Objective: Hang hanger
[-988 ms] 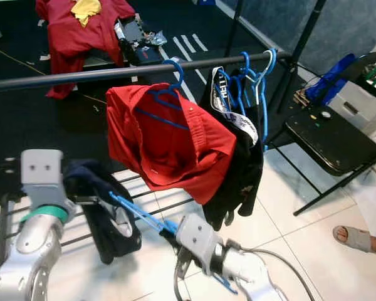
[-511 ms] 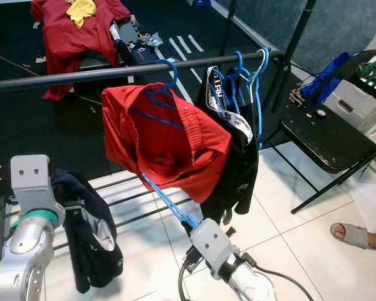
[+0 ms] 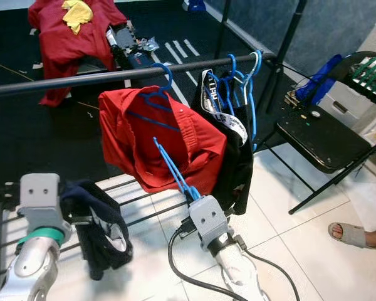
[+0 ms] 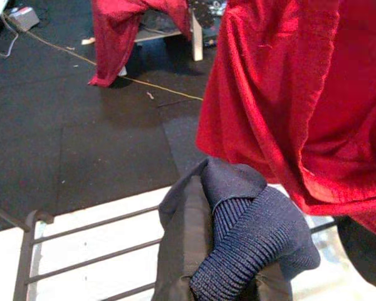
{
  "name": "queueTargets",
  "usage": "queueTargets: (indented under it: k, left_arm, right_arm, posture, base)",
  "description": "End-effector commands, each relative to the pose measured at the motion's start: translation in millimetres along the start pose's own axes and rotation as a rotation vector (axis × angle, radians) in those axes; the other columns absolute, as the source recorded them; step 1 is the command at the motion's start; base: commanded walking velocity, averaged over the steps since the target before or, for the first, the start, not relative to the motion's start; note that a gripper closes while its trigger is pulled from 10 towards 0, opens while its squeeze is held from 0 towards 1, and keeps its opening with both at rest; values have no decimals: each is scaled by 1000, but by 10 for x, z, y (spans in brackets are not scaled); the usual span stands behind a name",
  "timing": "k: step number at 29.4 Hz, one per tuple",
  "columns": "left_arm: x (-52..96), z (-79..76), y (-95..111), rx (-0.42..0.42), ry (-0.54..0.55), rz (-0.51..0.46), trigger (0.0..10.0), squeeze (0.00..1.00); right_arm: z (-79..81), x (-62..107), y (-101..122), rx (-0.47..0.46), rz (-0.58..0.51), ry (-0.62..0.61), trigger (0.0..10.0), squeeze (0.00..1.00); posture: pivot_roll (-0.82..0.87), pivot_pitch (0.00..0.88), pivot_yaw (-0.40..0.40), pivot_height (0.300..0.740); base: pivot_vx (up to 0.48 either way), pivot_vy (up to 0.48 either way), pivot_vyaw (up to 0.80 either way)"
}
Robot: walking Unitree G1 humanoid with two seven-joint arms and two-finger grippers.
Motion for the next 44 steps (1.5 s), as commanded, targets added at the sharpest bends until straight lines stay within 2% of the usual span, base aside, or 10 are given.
queueTargets:
  k: [1,5,9,14,26,44]
  left_arm:
    - [-18,-8,-14,26,12,-5,10000,0]
    - [-46,-40,-6,37,3,-4,10000,0]
    - [-51,-103,13,22,-41,-22,10000,0]
    - [-64,-164,54,-5,-85,-68,10000,0]
    - [-126,-239,110,-18,-129,-100,10000,0]
    - [-133,-253,192,-44,-144,-142,10000,0]
  right_arm:
    - [103,-16,-1,-41,-6,40,10000,0]
    - [174,-41,10,-51,-13,67,10000,0]
    - [170,-69,33,-40,-27,58,10000,0]
    - [81,-176,164,-12,-87,-4,10000,0]
    - [-139,-196,233,43,-121,-184,10000,0]
    - [-120,-242,224,46,-123,-174,10000,0]
  posture:
    - [-104,54,36,740]
    - [-107,48,38,740]
    - [-110,42,45,740]
    - [-111,37,53,740]
    - [-114,40,75,740]
    - [-92,45,68,740]
  base:
    - [0,0,0]
    - [0,0,0]
    - [0,0,0]
    - [0,0,0]
    - [0,0,0]
    - [-54,0,0]
Point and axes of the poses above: a point about 5 cm out from each wrist's last joint towards the gripper, its own x axis pointing back from the gripper into the wrist, its own y axis along the axis of the wrist's last joint, z = x × y, the point moved 2 cm from there along -x, pointing out of the wrist towards the gripper, and after that the axes turned 2 degrees about -x, right-handed, at the moved point
